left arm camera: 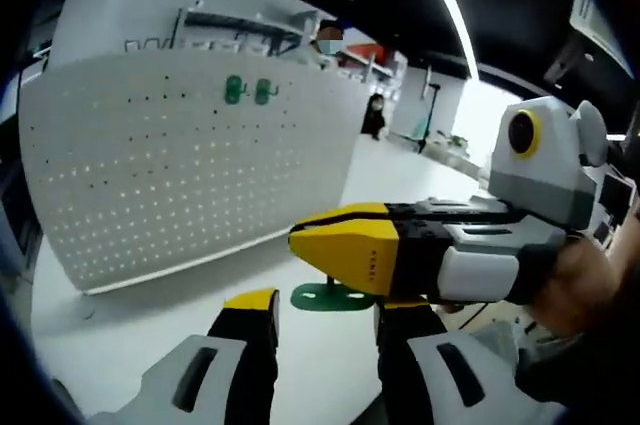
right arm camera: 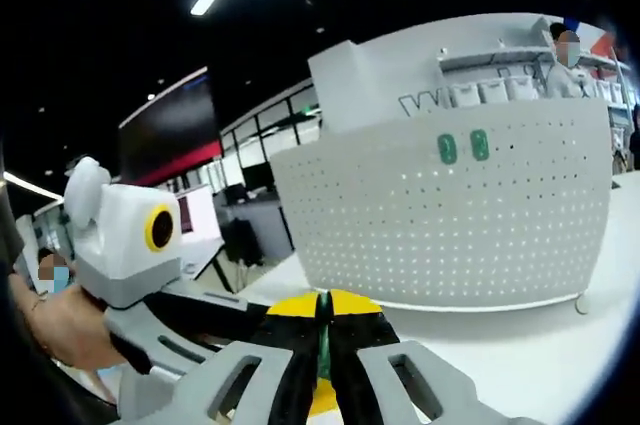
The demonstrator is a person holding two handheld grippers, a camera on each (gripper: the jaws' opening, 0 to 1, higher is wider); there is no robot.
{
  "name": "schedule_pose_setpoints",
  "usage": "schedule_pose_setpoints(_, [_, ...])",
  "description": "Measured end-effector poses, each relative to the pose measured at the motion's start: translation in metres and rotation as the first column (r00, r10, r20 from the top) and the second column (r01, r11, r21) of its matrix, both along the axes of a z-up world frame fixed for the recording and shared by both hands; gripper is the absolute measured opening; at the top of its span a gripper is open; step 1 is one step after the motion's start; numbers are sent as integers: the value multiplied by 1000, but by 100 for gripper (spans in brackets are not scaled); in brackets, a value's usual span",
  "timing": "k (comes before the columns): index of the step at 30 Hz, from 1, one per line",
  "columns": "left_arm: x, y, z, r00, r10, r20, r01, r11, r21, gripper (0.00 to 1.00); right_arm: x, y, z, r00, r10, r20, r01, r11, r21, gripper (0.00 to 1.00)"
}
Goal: Insert the hook assembly into the mounting plate slot until the hook locks in place.
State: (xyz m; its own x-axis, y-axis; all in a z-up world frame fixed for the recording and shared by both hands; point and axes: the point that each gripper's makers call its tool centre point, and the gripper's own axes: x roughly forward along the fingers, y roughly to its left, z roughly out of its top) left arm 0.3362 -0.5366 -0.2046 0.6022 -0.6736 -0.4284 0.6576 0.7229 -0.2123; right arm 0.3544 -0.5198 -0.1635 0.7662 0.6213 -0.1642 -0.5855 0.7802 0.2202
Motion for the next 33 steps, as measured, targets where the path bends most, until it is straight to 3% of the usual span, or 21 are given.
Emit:
schedule_pose_setpoints(2, [0,-1,-1,1000,-2,4,2,1000,3,34,0,1,-1,1000,-3,-11,3,1000,10,0])
schedule_pose_setpoints(16, [0,2,-8,999,-32,14,31,998,50,32,0,4,-9,997,31,-70,-31,1000,1,0])
schedule_pose_setpoints(23, [-3,4,-16,998,-65,11,64,994,86,31,-3,7,-19,981,111,-156,-115,993,-15,1])
schedule_pose_setpoints(26, [-5,6,-19,997,-80,11,78,992,98,31,-5,8,-23,977,144,-159,-152,988,-37,2])
schedule_pose_setpoints(33, [-10,14,-37,995,-95,-35,99,989,112,31,-3,2,-18,960,173,-219,-176,984,6,7])
